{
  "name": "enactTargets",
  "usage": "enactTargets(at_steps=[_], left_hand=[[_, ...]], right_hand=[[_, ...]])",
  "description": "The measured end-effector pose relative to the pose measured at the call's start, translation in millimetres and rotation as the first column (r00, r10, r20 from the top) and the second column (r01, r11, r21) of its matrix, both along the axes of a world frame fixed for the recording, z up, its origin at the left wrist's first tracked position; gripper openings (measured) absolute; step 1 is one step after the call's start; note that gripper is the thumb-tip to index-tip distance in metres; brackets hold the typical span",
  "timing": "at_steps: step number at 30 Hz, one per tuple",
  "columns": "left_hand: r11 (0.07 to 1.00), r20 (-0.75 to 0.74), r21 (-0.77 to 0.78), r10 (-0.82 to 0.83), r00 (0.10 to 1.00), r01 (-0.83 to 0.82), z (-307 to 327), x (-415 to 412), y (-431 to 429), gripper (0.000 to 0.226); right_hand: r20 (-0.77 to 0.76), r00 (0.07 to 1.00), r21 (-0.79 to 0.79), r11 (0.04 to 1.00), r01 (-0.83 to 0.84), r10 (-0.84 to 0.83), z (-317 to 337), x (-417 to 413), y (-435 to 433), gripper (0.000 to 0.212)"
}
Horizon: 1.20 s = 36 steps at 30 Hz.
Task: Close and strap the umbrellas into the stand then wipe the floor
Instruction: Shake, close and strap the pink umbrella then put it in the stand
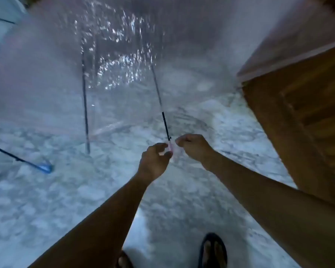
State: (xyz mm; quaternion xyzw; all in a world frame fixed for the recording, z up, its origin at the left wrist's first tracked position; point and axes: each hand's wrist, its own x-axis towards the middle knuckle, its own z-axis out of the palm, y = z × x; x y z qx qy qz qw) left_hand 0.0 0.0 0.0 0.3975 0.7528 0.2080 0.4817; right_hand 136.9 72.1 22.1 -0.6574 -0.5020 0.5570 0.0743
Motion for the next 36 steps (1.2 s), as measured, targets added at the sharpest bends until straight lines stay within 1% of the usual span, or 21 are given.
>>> enactTargets(at_steps=[2,3,4,5,6,9,11,12,13,14,16,17,19,20,22,24,26,30,32,34,36], left_hand=[[0.996,0.109,0.021,0.083,0.991,-0.086,-33.2,-0.7,28.4,0.04],[0.987,0.188,0.037,0.145,0.971,-0.154,-47.4,-3.0,44.8,0.044],[0.973,0.267,0.012,0.22,0.938,-0.231,-54.0,-6.3,60.5,0.049],[0.962,0.332,0.007,0.256,0.908,-0.273,-64.0,-8.6,74.5,0.052],[0.96,0.371,-0.008,0.264,0.89,-0.281,-65.0,-9.9,86.5,0.054],[0.957,0.469,-0.005,0.259,0.844,-0.29,-52.5,-13.3,113.0,0.064],[0.955,0.54,-0.037,0.267,0.798,-0.294,-42.5,-14.8,120.4,0.063],[0.958,0.54,-0.043,0.262,0.8,-0.285,-33.9,-14.4,119.7,0.057],[0.962,0.519,-0.041,0.251,0.817,-0.269,-24.6,-14.4,117.4,0.052],[0.966,0.507,-0.038,0.238,0.829,-0.255,-13.1,-14.3,113.9,0.045],[0.962,0.509,-0.047,0.255,0.822,-0.27,19.7,-9.5,104.7,0.027],[0.955,0.51,-0.058,0.279,0.814,-0.291,38.6,-6.0,98.3,0.023],[0.947,0.496,-0.077,0.307,0.812,-0.311,81.2,0.3,82.3,0.03],[0.951,0.49,-0.076,0.297,0.82,-0.298,106.0,3.5,71.9,0.032],[0.968,0.493,-0.072,0.244,0.835,-0.241,156.5,8.1,53.4,0.032],[0.983,0.495,-0.09,0.181,0.85,-0.157,210.6,10.3,35.1,0.031],[0.989,0.509,-0.123,0.133,0.851,-0.081,264.6,13.4,18.5,0.029],[0.981,0.557,-0.193,0.101,0.824,0.01,362.3,24.1,-25.5,0.029],[0.978,0.568,-0.206,0.091,0.818,0.034,405.7,28.8,-53.9,0.03],[0.977,0.551,-0.201,0.053,0.833,0.071,446.4,31.3,-78.7,0.029],[0.976,0.539,-0.18,-0.006,0.842,0.122,483.6,34.1,-100.1,0.027]], right_hand=[[-0.008,1.0,0.026,1.0,-0.001,0.001,-33.9,-12.7,33.7,0.023],[-0.022,1.0,0.042,0.999,0.014,-0.013,-48.8,-20.3,53.4,0.027],[-0.055,0.997,0.041,0.997,0.061,-0.059,-59.0,-30.0,71.6,0.028],[-0.091,0.992,0.047,0.995,0.089,-0.084,-67.7,-40.5,86.4,0.03],[-0.096,0.993,0.072,0.994,0.078,-0.071,-74.0,-49.5,98.3,0.033],[-0.118,0.992,0.136,0.99,-0.032,0.048,-74.5,-70.6,132.0,0.046],[-0.126,0.983,0.162,0.98,-0.114,0.136,-59.6,-77.2,145.9,0.055],[-0.111,0.978,0.173,0.973,-0.154,0.175,-50.8,-76.5,147.7,0.056],[-0.102,0.973,0.192,0.964,-0.186,0.208,-41.4,-74.3,146.7,0.051],[-0.107,0.968,0.217,0.956,-0.2,0.227,-30.0,-71.0,142.1,0.039],[-0.142,0.965,0.239,0.954,-0.182,0.22,0.0,-62.7,126.1,0.012],[-0.164,0.963,0.226,0.958,-0.175,0.215,18.1,-58.7,116.1,0.009],[-0.201,0.96,0.166,0.973,-0.161,0.193,60.3,-49.6,95.1,0.009],[-0.213,0.96,0.136,0.978,-0.155,0.182,84.5,-44.0,84.3,0.008],[-0.225,0.96,0.085,0.985,-0.148,0.164,137.0,-34.4,66.1,0.006],[-0.206,0.971,0.028,0.993,-0.117,0.121,190.4,-24.7,44.5,0.006],[-0.196,0.98,-0.004,0.999,-0.041,0.04,244.5,-16.2,20.3,0.01],[-0.168,0.981,-0.051,0.994,0.091,-0.099,346.6,-0.7,-38.0,0.006],[-0.147,0.979,-0.061,0.989,0.135,-0.143,393.1,5.4,-71.1,0.004],[-0.162,0.965,-0.062,0.978,0.199,-0.207,432.5,9.0,-103.6,0.002],[-0.183,0.935,-0.06,0.953,0.298,-0.304,467.9,14.1,-135.8,0.006]])
